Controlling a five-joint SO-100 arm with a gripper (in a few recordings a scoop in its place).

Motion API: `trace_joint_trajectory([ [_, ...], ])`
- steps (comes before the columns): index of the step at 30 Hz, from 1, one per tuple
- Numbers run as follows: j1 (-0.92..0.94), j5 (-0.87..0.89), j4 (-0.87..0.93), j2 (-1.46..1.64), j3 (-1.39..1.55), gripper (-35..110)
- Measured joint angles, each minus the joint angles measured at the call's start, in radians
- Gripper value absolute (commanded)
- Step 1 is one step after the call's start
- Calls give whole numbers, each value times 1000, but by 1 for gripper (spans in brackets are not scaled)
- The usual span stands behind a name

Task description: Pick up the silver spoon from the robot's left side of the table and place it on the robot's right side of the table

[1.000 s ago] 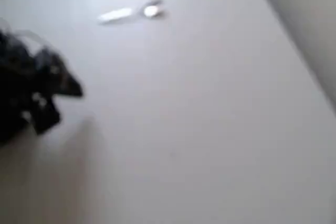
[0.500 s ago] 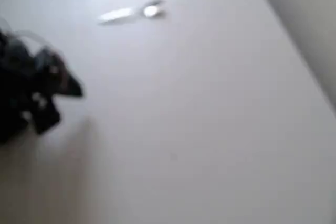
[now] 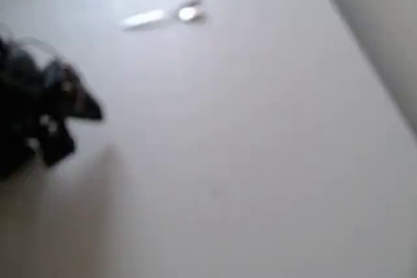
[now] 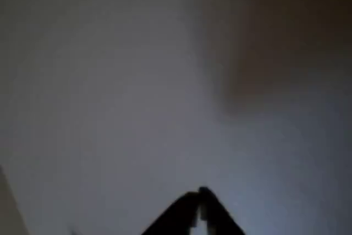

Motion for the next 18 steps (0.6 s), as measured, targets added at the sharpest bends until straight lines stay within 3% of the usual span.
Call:
trace_joint_trajectory([
  [18,-32,-25,0,0,0,-1],
])
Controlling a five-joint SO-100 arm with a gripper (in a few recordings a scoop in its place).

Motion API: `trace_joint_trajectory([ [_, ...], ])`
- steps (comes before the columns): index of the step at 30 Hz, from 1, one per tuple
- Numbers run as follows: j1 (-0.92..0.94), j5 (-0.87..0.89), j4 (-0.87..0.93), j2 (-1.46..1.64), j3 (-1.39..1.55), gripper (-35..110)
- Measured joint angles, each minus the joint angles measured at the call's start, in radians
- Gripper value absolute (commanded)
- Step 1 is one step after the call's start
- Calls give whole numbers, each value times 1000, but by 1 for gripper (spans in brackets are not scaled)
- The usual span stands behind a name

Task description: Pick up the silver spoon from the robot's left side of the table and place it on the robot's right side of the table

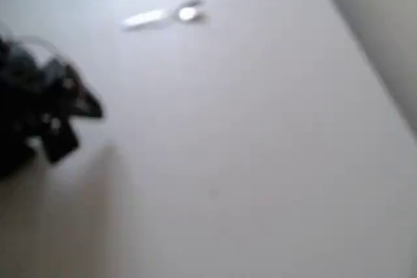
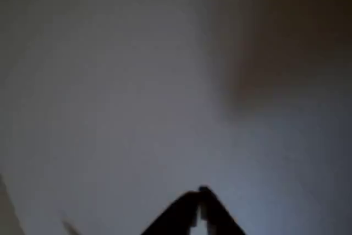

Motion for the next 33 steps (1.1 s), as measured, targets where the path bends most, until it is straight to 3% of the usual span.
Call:
trace_joint_trajectory([
  [10,-78,-54,-6,6,6,3],
  [16,-97,-95,-158,-2,25,4],
  [18,-72,-146,-236,-5,-8,16],
  [20,-63,-198,-275,-43,-75,18],
  [27,-215,-327,-215,-638,-523,18],
  [33,-479,-482,210,-1401,-1157,18],
])
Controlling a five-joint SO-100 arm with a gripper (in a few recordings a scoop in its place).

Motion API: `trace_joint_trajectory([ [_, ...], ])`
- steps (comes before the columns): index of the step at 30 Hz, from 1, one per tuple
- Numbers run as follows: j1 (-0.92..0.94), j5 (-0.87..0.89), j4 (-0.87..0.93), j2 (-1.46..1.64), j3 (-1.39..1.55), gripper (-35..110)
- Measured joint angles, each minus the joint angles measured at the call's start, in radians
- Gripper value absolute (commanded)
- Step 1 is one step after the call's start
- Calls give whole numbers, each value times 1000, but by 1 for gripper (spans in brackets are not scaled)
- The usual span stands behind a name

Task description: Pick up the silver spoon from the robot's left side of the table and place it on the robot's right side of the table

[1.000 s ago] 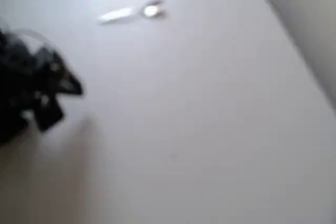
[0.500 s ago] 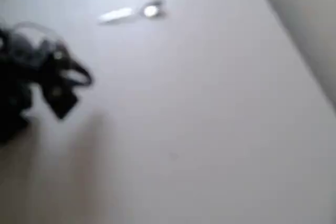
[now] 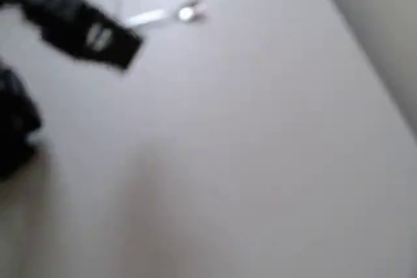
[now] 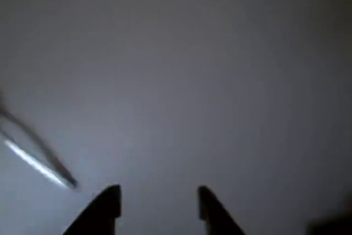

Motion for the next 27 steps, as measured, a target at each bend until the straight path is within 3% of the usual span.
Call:
trace_joint_trajectory([
  [6,-187,-64,215,-555,-749,23],
  [10,-249,-80,262,-810,-1074,23],
  [19,-279,-80,273,-1169,-1442,24],
  [27,-270,-114,273,-1264,-1526,24],
])
